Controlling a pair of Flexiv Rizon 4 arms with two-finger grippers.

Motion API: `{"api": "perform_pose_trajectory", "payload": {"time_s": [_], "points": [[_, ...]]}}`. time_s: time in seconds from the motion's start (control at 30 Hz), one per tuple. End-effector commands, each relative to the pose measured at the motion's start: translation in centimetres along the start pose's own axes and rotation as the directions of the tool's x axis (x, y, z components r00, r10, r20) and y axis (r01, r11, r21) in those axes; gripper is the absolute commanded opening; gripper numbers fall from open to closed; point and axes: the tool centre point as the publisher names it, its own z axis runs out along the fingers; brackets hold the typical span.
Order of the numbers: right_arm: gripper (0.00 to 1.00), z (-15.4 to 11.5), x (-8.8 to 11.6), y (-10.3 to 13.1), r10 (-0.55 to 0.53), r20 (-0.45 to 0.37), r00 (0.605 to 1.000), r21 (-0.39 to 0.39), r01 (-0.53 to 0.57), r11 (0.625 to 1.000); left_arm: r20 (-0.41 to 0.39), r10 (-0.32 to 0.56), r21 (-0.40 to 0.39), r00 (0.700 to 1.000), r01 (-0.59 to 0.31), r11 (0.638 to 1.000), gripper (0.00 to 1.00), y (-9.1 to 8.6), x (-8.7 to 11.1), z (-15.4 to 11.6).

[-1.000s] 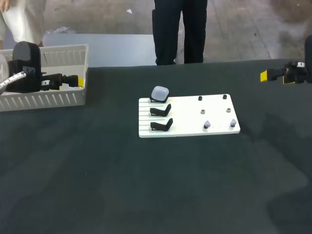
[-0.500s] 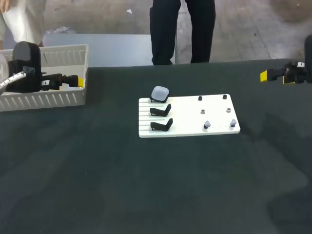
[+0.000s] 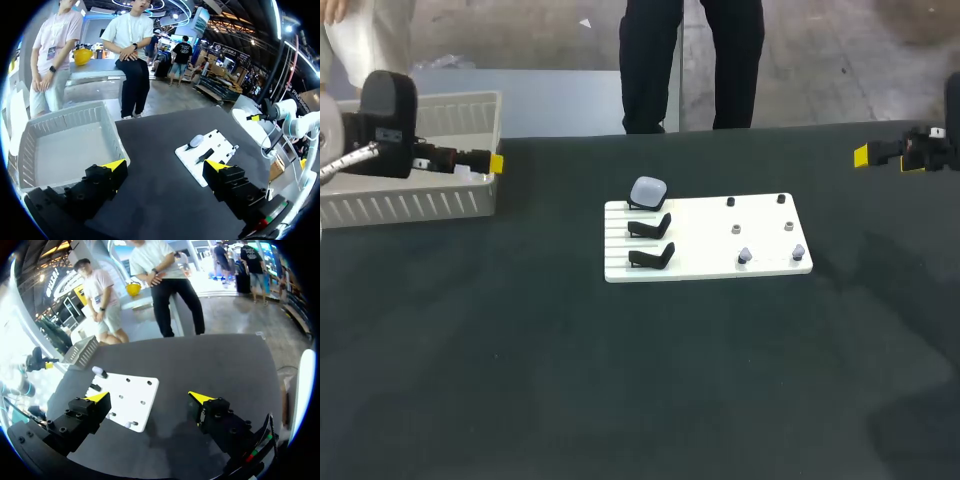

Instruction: Pick up each earbud case from the left stands, insert the matching earbuds, close the lid, and place the case in the box.

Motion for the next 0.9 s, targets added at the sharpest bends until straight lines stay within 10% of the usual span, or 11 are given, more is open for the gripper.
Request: {"api": "perform_pose_trajectory", "payload": {"time_s": [0.03,0.17,0.9], "points": [[1.0,0.0,0.0,0.1,0.001,-0.001,1.0,0.004,-0.001,1.0,0.244,0.409,0.319,0.879,-0.471,0.823,1.0,0.0,0.4,0.3],[1.0,0.0,0.0,0.1,0.001,-0.001,1.0,0.004,-0.001,1.0,0.239,0.491,0.33,0.838,-0.546,0.77,1.0,-1.0,-0.2,0.5],[1.0,0.0,0.0,0.1,0.001,-0.001,1.0,0.004,-0.001,1.0,0.203,0.509,0.313,0.837,-0.548,0.776,1.0,-1.6,-0.5,0.6]]}}
